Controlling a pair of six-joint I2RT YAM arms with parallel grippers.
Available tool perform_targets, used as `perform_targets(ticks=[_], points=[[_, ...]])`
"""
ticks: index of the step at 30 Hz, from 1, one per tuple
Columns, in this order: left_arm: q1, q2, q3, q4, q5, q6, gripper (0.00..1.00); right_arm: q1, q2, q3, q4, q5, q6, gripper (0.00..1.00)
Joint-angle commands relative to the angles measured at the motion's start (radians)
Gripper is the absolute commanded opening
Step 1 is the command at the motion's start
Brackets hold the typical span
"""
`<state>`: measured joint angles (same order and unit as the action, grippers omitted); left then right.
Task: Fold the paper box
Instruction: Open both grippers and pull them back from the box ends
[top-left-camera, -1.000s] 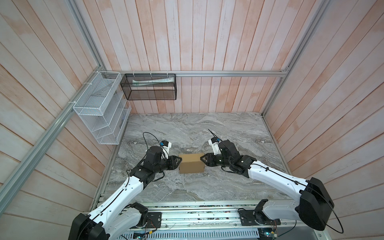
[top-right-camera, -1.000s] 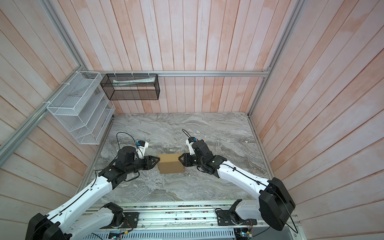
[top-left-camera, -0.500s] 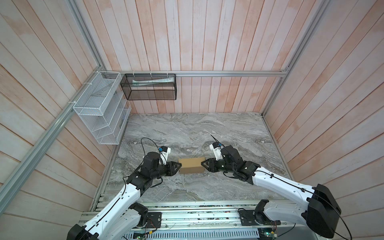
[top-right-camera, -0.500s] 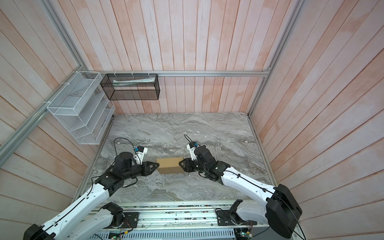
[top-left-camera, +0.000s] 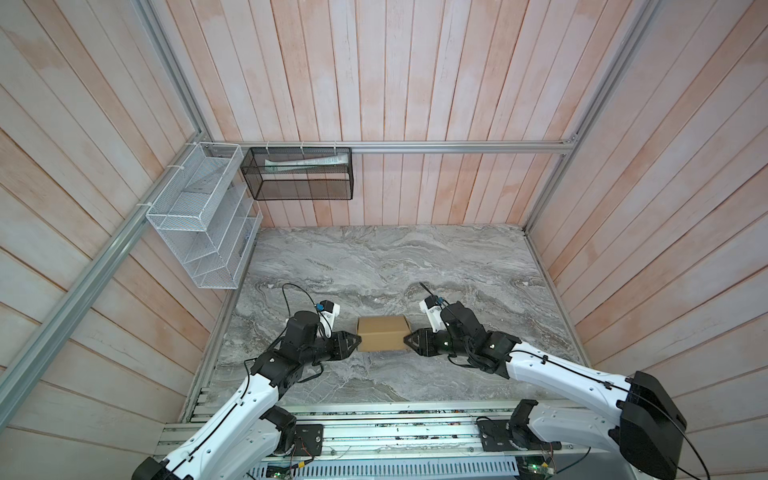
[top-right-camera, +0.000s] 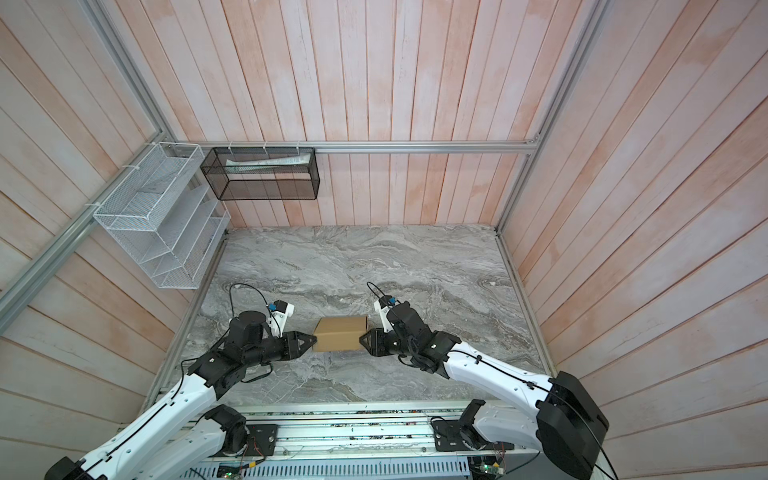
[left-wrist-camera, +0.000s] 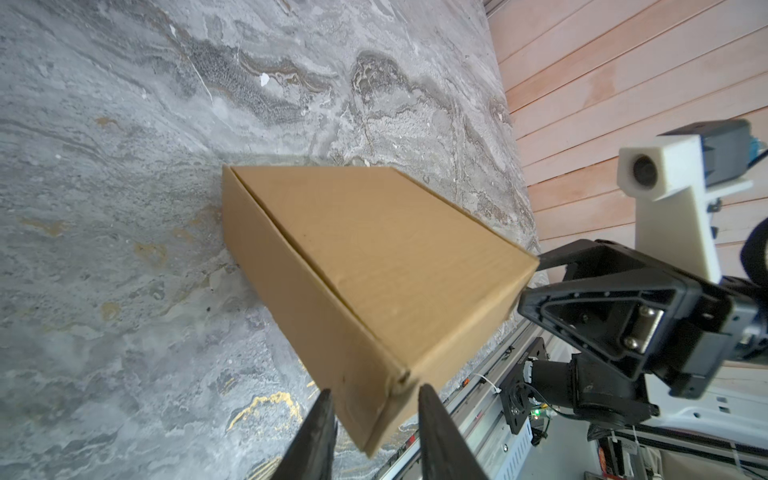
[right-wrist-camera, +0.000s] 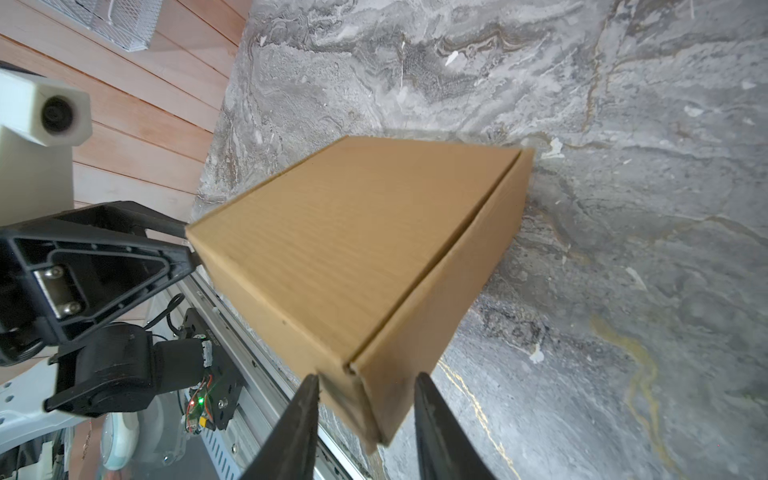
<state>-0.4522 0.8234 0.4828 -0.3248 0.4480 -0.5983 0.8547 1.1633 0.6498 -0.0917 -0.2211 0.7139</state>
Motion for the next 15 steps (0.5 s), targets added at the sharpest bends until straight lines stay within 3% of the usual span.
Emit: perform_targets(ticks=[1,11,15], points=[[-0.009,-0.003,-0.008,-0.023,-0.006,-0.005,0.35,0.012,-0.008,-0.008,-0.020,0.026,0.013,0.39],[-0.014,-0.021,0.022,-0.070,-0.060,-0.006,0.36,0.023,-0.028,-0.017,-0.008,0.050,0.014,0.39],[-0.013,-0.046,0.044,-0.094,-0.134,-0.011,0.47,0.023,-0.090,-0.034,0.011,0.132,0.020,0.40]])
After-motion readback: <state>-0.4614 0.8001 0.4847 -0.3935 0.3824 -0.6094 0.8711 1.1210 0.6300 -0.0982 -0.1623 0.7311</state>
